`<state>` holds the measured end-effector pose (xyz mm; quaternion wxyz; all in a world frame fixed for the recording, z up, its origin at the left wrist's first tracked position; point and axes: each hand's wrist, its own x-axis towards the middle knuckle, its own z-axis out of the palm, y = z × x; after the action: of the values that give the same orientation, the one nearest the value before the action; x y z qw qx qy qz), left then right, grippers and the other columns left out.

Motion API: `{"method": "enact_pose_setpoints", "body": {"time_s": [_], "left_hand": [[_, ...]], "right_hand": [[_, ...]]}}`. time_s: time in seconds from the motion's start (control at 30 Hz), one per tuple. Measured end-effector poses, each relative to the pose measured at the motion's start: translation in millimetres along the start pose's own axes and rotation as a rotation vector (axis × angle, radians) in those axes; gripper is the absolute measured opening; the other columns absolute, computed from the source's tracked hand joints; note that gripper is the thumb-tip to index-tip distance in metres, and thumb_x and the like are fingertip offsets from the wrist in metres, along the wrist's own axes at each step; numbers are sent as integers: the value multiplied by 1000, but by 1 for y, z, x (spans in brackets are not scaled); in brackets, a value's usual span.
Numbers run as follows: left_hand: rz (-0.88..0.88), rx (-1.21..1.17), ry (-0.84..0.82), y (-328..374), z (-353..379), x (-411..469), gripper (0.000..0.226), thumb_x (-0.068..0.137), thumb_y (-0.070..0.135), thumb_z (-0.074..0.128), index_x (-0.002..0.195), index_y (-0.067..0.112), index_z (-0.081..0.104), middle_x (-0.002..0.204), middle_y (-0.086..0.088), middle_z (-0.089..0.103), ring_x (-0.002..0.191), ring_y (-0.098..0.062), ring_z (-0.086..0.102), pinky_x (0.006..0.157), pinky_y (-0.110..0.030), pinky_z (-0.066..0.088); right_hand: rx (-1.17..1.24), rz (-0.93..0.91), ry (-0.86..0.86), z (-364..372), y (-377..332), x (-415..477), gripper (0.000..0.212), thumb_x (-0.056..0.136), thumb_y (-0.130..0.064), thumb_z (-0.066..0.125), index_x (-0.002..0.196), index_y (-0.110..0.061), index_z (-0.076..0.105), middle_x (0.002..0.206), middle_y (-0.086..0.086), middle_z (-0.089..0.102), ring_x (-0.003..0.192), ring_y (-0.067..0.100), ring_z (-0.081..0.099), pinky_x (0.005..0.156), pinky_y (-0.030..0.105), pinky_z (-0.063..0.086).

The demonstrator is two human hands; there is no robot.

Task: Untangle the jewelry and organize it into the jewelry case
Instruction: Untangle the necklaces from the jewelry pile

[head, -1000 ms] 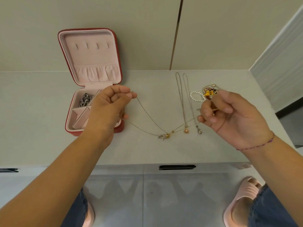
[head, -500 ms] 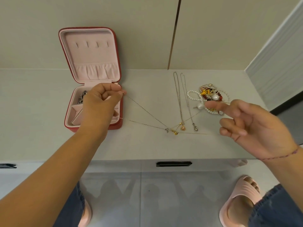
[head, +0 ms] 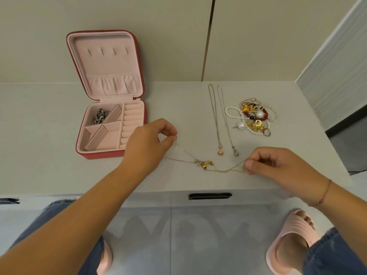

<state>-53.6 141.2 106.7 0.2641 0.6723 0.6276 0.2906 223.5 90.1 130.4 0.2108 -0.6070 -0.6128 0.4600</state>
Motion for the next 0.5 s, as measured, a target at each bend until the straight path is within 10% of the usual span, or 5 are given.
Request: {"method": "enact_pose_setpoints", "body": {"time_s": [0.5], "left_hand": [[196,147,-260,-5,26,-9,17,81,28,74,97,30,69,102,14,59,97,-9,47,88,-25,40]], "right_hand": [[-305,-17,82,12,13,12,23,76,-24,76,95,-30,65,90,-6,56,79,9,55,70,10,43]]}}
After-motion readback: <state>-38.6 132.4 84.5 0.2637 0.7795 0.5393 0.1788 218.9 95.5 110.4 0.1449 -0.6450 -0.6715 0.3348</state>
